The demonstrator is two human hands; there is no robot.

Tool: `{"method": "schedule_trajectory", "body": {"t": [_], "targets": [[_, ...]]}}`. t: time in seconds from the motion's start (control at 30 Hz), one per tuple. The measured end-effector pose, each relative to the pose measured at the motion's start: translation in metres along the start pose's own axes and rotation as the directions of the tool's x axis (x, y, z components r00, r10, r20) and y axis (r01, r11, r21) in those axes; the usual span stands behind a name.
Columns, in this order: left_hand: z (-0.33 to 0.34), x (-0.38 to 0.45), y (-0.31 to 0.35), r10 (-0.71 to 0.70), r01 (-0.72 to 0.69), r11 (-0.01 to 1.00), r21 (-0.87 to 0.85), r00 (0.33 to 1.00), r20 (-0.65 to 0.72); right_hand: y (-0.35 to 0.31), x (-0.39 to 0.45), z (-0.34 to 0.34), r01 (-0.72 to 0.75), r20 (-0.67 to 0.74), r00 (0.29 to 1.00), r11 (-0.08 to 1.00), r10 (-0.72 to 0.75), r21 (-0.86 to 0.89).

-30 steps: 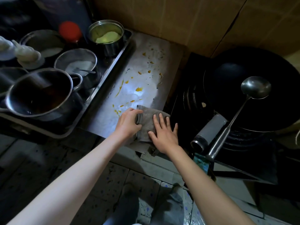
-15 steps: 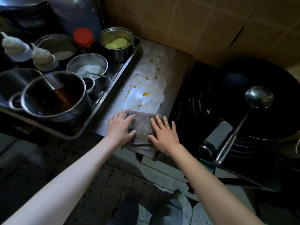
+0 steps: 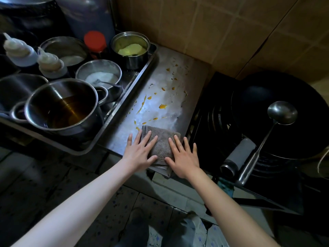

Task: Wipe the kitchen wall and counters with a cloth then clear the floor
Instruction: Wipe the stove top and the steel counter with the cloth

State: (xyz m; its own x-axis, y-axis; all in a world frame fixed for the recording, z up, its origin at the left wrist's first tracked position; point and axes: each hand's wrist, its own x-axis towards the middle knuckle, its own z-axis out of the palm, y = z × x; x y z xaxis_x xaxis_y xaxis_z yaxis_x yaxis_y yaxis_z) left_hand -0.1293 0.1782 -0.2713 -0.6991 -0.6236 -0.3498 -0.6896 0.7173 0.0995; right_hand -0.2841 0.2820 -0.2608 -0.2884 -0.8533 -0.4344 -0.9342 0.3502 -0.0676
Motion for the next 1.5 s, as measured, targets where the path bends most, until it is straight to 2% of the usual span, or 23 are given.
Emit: {"method": "schedule_trajectory", "body": {"t": [0.13,0.33,0.67,0.97,1.13,1.33,1.5], "targets": [[-0.002,0.005,-0.001,-0.023,0.024,0.999,0.026,0.999,-0.023,0.002,0.006,-0.007,0.004,0.023,1.0,0.999,-0.004,-0.032],[-0.006,0.007,-0.012,-0.065,0.066,0.997,0.029,0.997,-0.037,0.0,0.019,-0.015,0.091,0.018,0.996,0.991,-0.09,-0.096],[-0.016,0.011,-0.035,-0.151,0.151,0.983,0.102,0.989,-0.004,-0.017,0.048,-0.03,0.163,0.043,0.986,0.978,-0.158,-0.129],[-0.024,0.0,-0.051,-0.209,0.197,0.966,0.167,0.976,0.057,-0.042,0.049,-0.03,0.282,0.038,0.959,0.948,-0.279,-0.149],[-0.02,-0.014,-0.054,-0.231,0.222,0.967,0.126,0.971,0.061,-0.056,0.042,-0.022,0.274,0.028,0.962,0.952,-0.272,-0.138],[-0.008,-0.03,-0.03,-0.192,0.192,0.981,-0.012,0.981,-0.028,-0.057,0.035,-0.022,0.267,-0.04,0.961,0.955,-0.274,-0.127],[0.003,-0.03,-0.026,-0.192,0.189,0.976,-0.109,0.981,-0.019,-0.039,0.041,-0.022,0.236,0.016,0.972,0.966,-0.235,-0.105]]}}
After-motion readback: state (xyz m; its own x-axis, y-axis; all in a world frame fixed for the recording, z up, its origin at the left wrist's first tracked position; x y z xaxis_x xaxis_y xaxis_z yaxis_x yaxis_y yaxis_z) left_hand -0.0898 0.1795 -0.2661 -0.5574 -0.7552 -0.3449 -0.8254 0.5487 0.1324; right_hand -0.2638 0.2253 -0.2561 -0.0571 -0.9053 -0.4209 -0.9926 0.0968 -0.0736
